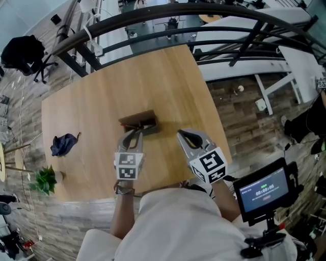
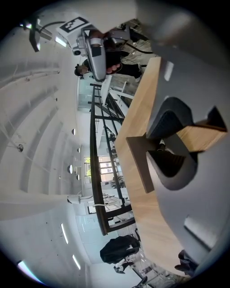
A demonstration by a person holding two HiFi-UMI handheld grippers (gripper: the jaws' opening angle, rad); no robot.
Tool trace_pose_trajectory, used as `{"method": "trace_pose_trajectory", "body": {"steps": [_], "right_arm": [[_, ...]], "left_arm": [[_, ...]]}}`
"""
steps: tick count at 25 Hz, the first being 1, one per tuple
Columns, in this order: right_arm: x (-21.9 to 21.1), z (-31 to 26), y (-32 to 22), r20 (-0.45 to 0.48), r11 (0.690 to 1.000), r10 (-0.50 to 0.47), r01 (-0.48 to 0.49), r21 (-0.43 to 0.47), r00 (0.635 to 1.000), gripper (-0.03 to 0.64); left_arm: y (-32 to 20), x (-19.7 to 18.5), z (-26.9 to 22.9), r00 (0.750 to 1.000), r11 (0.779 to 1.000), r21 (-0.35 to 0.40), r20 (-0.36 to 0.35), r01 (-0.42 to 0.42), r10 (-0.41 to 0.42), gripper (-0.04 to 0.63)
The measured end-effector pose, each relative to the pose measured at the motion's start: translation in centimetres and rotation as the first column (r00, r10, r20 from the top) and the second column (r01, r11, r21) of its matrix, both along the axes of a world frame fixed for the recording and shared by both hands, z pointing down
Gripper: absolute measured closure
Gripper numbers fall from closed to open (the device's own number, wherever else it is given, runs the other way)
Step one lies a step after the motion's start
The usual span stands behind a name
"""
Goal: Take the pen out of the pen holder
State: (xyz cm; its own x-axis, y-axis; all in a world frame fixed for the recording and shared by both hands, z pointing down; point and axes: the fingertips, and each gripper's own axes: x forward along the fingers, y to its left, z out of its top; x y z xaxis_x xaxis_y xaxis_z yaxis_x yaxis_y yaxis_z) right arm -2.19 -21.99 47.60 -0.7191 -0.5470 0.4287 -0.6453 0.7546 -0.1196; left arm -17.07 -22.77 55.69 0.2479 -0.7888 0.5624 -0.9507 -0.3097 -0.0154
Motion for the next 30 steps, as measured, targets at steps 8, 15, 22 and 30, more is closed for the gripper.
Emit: {"method": "trace_pose_trajectory", "body": {"steps": [8, 15, 22, 30], "right_arm": [[1.0, 1.4, 0.1, -0.041, 0.998, 0.033, -0.035, -0.049, 0.999, 0.614], [1.7, 2.3, -0.1, -0.057, 0.995, 0.068, -0.072, -0.074, 0.996, 0.614], [1.4, 2.4, -0.1, -0.068, 0.994, 0.062, -0.068, -0.085, 0.996, 0.614], [1.5, 2.7, -0.1, -0.076, 0.993, 0.061, -0.068, -0.094, 0.995, 0.614]], "left_arm": [[-0.7, 0.2, 2.1, 0.999, 0.997, -0.062, -0.025, -0.042, 0.040, 0.494], [-0.9, 0.6, 3.4, 0.997, 0.992, -0.096, -0.030, -0.077, 0.074, 0.469], [-1.7, 0.4, 3.2, 0.996, 0.993, -0.082, -0.035, -0.079, 0.076, 0.469], [-1.5, -0.2, 3.4, 0.998, 0.994, -0.087, -0.021, -0.060, 0.058, 0.469]]}}
